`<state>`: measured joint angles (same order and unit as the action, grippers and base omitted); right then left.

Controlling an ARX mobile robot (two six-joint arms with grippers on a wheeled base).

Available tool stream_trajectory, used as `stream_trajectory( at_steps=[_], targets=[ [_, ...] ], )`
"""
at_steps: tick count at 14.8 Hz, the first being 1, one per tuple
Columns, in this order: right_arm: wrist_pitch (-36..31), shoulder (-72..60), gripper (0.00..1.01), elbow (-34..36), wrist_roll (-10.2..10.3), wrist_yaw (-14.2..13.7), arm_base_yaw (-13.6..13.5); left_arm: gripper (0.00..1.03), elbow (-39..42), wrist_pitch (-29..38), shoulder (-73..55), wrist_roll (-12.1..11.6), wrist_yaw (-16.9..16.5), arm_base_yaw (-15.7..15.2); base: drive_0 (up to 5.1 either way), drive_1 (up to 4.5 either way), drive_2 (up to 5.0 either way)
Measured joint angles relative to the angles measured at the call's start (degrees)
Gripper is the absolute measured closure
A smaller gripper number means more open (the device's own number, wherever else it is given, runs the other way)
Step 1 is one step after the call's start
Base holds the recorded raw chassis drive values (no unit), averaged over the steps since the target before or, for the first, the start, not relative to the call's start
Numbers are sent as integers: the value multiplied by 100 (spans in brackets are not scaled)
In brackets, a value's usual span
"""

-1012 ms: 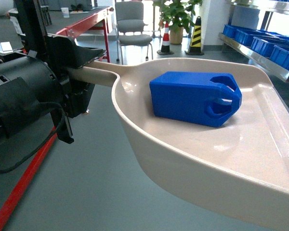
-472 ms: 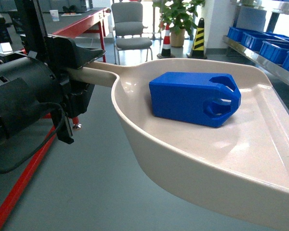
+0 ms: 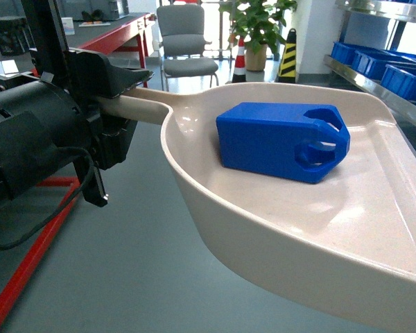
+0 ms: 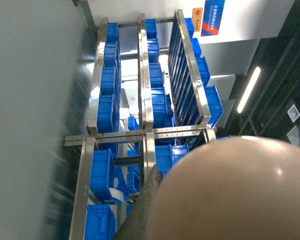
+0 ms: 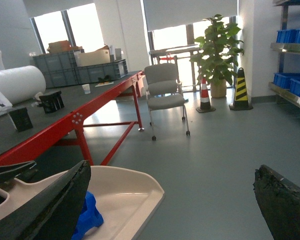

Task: Place part in tray to right shelf

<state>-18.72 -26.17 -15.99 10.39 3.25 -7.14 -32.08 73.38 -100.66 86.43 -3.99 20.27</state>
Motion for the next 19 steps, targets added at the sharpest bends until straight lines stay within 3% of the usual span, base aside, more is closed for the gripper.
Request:
stream_trajectory(
  at_steps=[19],
  targets=[
    [9, 2, 3, 0, -2, -4, 2, 91, 0, -2, 0, 9, 0, 0, -4, 423, -431]
  ],
)
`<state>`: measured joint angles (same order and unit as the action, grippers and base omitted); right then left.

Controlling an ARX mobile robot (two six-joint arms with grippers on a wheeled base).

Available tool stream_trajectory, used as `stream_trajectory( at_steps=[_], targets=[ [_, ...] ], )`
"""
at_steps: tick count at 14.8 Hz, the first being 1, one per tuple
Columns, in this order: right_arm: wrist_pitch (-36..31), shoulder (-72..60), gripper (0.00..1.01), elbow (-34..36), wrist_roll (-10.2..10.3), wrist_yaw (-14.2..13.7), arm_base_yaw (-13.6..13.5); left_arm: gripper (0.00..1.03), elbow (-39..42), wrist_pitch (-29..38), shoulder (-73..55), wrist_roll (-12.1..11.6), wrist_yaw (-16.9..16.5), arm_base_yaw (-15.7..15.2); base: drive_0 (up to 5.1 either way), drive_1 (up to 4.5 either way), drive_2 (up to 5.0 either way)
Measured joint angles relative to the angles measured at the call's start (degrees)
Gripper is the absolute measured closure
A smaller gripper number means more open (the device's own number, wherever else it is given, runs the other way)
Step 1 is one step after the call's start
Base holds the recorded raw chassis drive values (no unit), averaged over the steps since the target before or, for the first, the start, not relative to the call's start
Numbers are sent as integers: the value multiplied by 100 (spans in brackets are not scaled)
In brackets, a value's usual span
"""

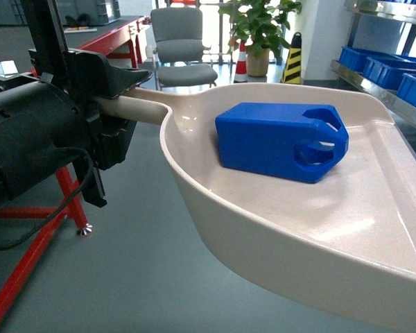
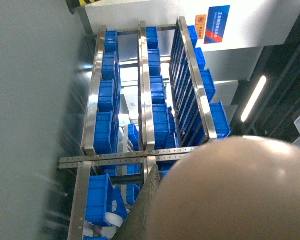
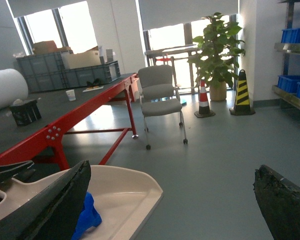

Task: Place part in tray to right shelf

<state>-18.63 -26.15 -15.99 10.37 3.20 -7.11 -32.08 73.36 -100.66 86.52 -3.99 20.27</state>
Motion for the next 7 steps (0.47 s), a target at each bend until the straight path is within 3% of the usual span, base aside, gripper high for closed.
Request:
stream_trajectory(
  at_steps=[7],
  targets=[
    [-13, 2, 3, 0, 2, 2, -2, 91, 0, 0, 0, 2, 2, 0, 10, 442, -423]
  ],
)
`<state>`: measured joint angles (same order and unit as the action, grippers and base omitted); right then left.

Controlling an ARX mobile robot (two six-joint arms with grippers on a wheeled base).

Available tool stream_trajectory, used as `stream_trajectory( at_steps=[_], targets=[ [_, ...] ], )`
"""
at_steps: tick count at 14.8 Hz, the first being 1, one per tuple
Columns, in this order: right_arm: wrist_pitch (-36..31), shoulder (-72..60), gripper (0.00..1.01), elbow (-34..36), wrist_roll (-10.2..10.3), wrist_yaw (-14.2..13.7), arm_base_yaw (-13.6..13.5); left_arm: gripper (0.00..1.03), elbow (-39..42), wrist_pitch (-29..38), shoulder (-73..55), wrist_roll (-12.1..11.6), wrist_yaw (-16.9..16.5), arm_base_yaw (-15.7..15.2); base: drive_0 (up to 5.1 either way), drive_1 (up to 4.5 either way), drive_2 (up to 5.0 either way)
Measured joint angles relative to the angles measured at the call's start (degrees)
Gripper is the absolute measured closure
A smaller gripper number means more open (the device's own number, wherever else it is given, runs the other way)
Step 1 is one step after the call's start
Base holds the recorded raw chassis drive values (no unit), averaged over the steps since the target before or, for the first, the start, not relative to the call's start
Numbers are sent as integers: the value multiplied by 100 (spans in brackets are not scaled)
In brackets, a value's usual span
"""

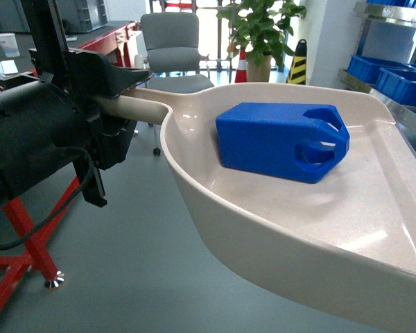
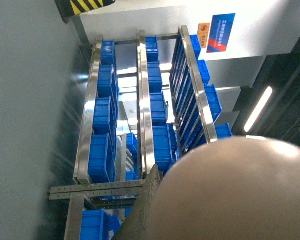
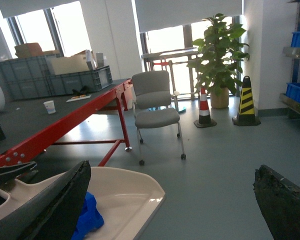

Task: Place part in tray to right shelf

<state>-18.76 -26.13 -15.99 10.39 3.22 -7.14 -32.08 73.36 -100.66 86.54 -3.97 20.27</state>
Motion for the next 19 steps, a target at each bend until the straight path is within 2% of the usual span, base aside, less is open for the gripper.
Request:
stream_trajectory(
  at_steps=[8, 19],
  targets=[
    [7, -11, 3, 0, -2, 0, 0, 91, -20, -15, -4, 0, 13, -2, 11, 444, -422],
    [7, -26, 3, 7, 0, 0, 0, 91, 0, -7, -11, -2, 22, -4, -137, -137, -137]
  ],
)
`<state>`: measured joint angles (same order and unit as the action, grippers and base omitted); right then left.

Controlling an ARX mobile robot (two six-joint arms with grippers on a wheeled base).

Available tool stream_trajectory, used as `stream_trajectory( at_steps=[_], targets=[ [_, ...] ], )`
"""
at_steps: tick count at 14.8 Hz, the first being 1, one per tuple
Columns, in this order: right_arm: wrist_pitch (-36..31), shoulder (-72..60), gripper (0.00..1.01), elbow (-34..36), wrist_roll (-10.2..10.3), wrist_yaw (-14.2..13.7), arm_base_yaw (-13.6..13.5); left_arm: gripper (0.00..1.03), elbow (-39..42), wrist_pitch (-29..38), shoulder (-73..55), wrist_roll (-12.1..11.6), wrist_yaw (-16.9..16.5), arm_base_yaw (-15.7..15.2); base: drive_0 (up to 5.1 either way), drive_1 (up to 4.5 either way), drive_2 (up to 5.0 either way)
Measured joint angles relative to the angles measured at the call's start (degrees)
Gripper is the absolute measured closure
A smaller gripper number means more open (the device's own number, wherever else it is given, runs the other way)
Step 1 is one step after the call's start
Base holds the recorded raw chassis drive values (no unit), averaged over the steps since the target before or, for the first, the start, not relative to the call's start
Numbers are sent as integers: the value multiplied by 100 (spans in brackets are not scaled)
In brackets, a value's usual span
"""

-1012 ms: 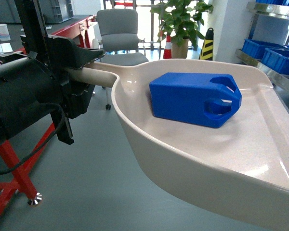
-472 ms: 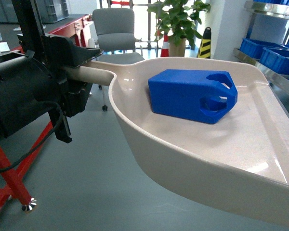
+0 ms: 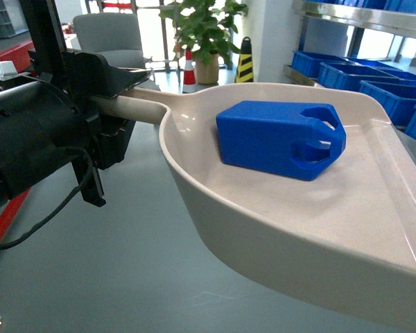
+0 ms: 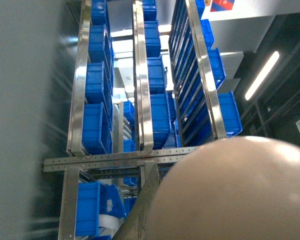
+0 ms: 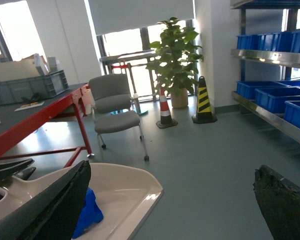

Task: Place part in tray to right shelf

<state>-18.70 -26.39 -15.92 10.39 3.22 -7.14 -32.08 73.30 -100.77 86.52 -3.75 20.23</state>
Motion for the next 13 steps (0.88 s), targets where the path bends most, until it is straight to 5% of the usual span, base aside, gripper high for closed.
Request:
stream_trajectory(
  at_steps=[13],
  targets=[
    [-4, 15, 3, 0, 0, 0, 0, 91, 0, 0, 0, 0, -11, -4, -166, -166, -166]
  ],
)
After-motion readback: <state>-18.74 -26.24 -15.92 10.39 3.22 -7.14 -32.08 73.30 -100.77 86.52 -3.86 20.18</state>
